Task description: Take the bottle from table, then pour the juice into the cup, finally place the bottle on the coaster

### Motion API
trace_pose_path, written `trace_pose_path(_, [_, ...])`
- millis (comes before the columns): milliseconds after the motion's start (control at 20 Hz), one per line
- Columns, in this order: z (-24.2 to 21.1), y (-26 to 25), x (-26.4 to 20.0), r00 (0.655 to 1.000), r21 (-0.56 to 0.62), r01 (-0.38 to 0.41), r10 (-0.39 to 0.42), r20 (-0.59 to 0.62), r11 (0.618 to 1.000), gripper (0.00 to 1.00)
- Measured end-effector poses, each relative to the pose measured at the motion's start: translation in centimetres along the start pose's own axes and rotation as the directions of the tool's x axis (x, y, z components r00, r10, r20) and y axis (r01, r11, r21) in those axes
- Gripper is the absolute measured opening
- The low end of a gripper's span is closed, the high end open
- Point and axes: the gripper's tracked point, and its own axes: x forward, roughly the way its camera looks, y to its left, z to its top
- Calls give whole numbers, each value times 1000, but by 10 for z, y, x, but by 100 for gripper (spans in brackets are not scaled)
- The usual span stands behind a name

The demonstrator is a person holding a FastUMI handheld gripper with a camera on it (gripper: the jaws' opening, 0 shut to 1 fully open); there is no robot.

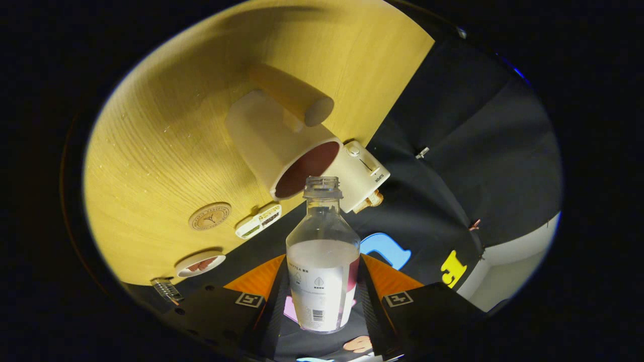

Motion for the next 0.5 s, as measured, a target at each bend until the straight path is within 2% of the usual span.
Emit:
trace_pose_path(100, [-5,4,-1,999,116,-16,20,-35,993,71])
trace_pose_path(200, [-11,5,-7,997,255,-14,33,-69,967,72])
trace_pose_path(300, [-12,6,-9,994,392,-18,57,-88,920,72])
trace_pose_path(500, [-10,9,-16,989,610,-11,100,-112,792,72])
